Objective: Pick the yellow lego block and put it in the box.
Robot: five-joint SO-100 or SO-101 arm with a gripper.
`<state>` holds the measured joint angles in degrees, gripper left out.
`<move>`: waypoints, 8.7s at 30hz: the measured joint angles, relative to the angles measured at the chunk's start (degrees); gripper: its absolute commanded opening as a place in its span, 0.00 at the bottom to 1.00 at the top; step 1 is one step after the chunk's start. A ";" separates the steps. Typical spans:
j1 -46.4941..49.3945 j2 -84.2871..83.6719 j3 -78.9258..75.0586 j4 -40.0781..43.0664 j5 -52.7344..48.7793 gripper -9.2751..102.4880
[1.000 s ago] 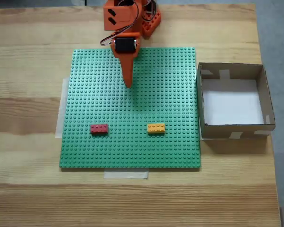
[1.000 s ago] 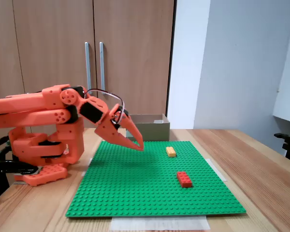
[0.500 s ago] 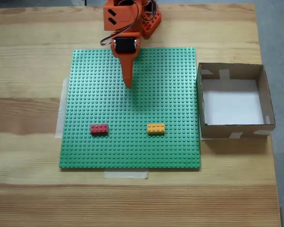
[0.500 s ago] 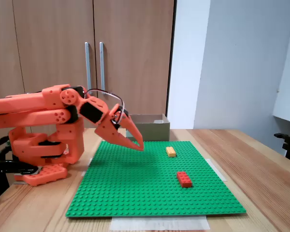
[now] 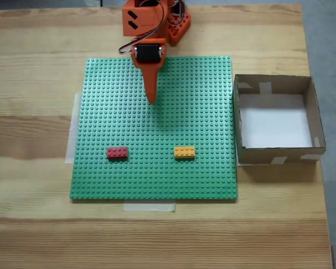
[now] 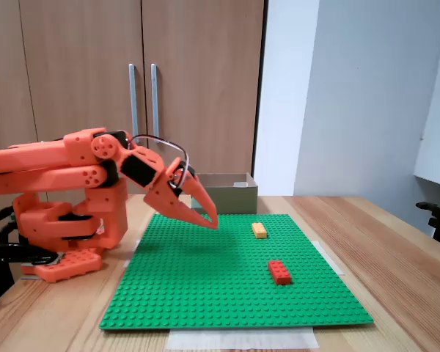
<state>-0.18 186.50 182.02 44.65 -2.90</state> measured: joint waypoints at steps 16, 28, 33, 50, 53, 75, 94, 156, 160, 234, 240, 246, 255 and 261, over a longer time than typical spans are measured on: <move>0.00 0.00 0.00 0.00 0.00 0.07; 0.00 0.00 0.00 0.00 0.00 0.07; 0.00 0.00 0.00 0.00 0.00 0.07; 0.00 0.00 0.00 0.00 0.00 0.07; 0.00 0.00 0.00 0.00 0.00 0.07; 0.00 0.00 0.00 0.00 0.00 0.07; 0.00 0.00 0.00 0.00 1.58 0.07; 7.47 -68.47 -64.16 12.39 1.23 0.13; 4.92 -69.70 -65.30 12.48 1.23 0.13; -12.48 -115.31 -96.86 23.03 7.03 0.28; -12.48 -116.19 -96.86 22.59 7.03 0.25; -13.18 -116.89 -96.86 22.41 7.03 0.22; -13.10 -116.89 -96.86 22.06 6.77 0.19; -12.13 -116.89 -96.94 22.24 6.15 0.15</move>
<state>-12.30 69.61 85.08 66.88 3.25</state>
